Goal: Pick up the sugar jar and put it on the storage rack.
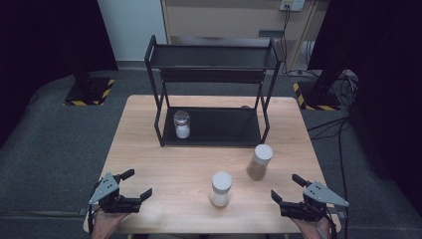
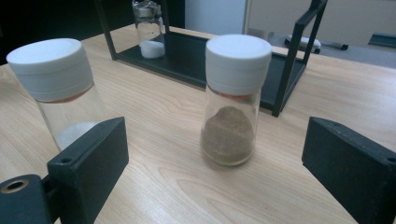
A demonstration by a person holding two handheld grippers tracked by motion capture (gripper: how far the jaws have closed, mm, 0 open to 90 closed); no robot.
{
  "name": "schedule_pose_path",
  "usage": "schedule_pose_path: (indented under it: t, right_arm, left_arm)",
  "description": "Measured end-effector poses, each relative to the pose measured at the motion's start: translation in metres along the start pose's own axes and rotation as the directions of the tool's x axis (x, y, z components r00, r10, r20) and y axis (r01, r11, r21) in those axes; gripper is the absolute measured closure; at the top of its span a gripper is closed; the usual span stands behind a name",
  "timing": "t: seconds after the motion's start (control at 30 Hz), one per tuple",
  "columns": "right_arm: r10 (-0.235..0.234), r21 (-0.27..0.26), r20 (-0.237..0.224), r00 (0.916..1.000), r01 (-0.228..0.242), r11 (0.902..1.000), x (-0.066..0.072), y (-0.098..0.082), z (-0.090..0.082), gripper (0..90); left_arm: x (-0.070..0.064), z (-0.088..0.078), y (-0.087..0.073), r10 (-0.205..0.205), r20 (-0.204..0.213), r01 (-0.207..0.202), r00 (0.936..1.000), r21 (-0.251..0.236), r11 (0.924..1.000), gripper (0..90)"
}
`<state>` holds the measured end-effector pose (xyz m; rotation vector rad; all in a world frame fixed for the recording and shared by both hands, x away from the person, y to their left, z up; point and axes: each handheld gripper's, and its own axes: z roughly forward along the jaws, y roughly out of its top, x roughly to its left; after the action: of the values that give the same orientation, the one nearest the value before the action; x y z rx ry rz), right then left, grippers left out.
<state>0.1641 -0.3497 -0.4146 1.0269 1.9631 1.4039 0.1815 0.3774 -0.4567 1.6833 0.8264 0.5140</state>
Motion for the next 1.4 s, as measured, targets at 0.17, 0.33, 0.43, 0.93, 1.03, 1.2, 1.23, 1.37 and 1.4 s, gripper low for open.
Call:
schedule_pose_path:
  t: [0.17, 0.33, 0.43, 0.93, 1.03, 1.2, 1.23, 1.37, 1.4]
  right_arm:
    - [-0.006, 0.005, -0.038, 0.9993, 0.006, 1.0, 0.001, 0.013, 0.003, 7.3]
    - [-0.015, 0.014, -0.094, 0.9955, 0.017, 0.9998, 0.001, 0.028, 0.01, 7.3]
    - [-0.025, 0.022, -0.126, 0.9917, 0.028, 0.9994, 0.003, 0.038, 0.017, 7.3]
    - [-0.082, 0.029, -0.271, 0.959, 0.094, 0.9952, 0.018, 0.068, 0.055, 8.0]
    - [-0.078, 0.037, -0.307, 0.9485, 0.094, 0.9949, 0.021, 0.072, 0.066, 8.1]
    - [-0.069, 0.051, -0.351, 0.9337, 0.093, 0.9944, 0.025, 0.074, 0.083, 8.4]
    - [-0.071, 0.057, -0.355, 0.9321, 0.098, 0.9936, 0.027, 0.075, 0.086, 8.5]
    - [-0.058, 0.076, -0.379, 0.9235, 0.094, 0.9927, 0.028, 0.074, 0.099, 9.0]
    - [-0.057, 0.081, -0.384, 0.9216, 0.095, 0.9922, 0.029, 0.074, 0.102, 9.2]
  left_arm:
    - [0.001, 0.001, 0.0, -0.007, 0.004, 0.007, 1.0, 0.005, 1.0, 0.8]
    - [0.001, 0.002, 0.001, -0.007, 0.01, 0.007, 0.9999, 0.011, 0.9999, 0.8]
    - [0.001, 0.002, 0.001, -0.005, 0.013, 0.004, 0.9999, 0.015, 0.9999, 0.8]
    - [0.002, 0.003, 0.001, -0.01, 0.015, 0.009, 0.9998, 0.022, 0.9997, 0.8]
    - [0.002, 0.003, 0.002, -0.005, 0.016, 0.005, 0.9998, 0.027, 0.9996, 0.8]
    - [0.002, 0.003, 0.002, -0.004, 0.017, 0.003, 0.9999, 0.029, 0.9996, 0.9]
    - [0.002, 0.003, 0.002, -0.003, 0.017, 0.003, 0.9999, 0.03, 0.9996, 0.9]
    - [0.002, 0.003, 0.003, -0.002, 0.018, 0.001, 0.9998, 0.031, 0.9995, 0.9]
    - [0.002, 0.003, 0.003, -0.002, 0.019, 0.002, 0.9998, 0.032, 0.9995, 0.9]
